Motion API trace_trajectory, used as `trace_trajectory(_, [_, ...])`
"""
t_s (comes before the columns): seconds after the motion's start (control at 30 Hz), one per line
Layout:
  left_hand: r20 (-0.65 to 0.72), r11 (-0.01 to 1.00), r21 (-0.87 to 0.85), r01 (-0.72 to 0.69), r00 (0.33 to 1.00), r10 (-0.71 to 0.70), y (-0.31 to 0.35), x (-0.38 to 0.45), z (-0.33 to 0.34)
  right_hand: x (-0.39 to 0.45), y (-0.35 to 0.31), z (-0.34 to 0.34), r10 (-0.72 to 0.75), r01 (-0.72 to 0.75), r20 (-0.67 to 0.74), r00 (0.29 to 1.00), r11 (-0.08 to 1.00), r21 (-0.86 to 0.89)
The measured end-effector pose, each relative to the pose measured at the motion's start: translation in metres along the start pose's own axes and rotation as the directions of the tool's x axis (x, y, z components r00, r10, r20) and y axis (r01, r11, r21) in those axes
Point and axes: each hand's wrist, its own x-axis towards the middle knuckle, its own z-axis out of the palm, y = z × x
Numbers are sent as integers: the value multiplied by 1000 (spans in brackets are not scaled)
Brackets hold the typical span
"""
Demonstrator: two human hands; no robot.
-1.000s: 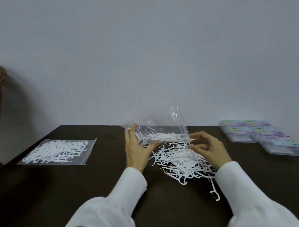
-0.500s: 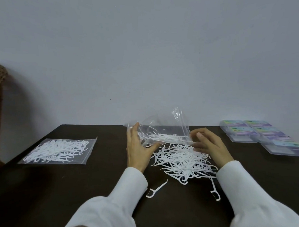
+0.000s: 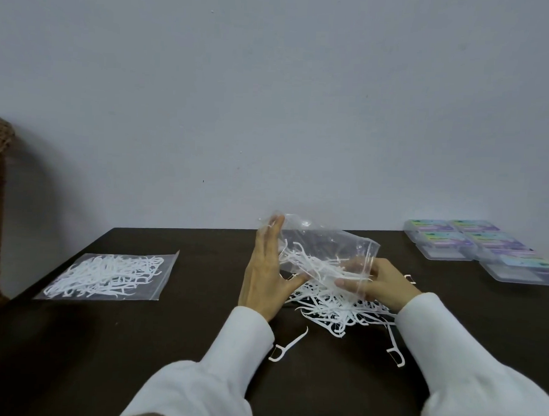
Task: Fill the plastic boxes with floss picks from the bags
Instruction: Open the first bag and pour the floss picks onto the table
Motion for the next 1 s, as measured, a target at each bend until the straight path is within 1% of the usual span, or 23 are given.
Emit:
trace_trajectory(0.13, [0, 999, 34, -12, 1000, 12, 1, 0, -1, 2, 3, 0, -15, 15, 2, 1000, 999, -47])
trace_trajectory(0.33, [-37, 1000, -15, 5, 999, -5, -1, 1, 1, 3, 6, -2, -30, 32, -47, 998, 998, 44])
trace_trajectory(0.57, [-50, 999, -16, 29, 998, -29, -7, 2, 2, 3, 6, -4, -12, 23, -72, 997, 989, 148])
trace_trajectory(0.7, [-79, 997, -9, 77, 994, -78, -10, 3, 1, 3, 5, -6, -2, 26, -99, 995, 971, 236])
trace_trajectory(0.87, [-163, 982, -33, 185, 969, -188, -16, 5, -4, 2, 4, -13, 24, 12, -124, 992, 961, 275])
trace_trajectory(1.0, [-202, 966, -65, 251, 944, -259, -20, 5, -9, 5, 10, -16, 59, -37, -128, 990, 985, 166])
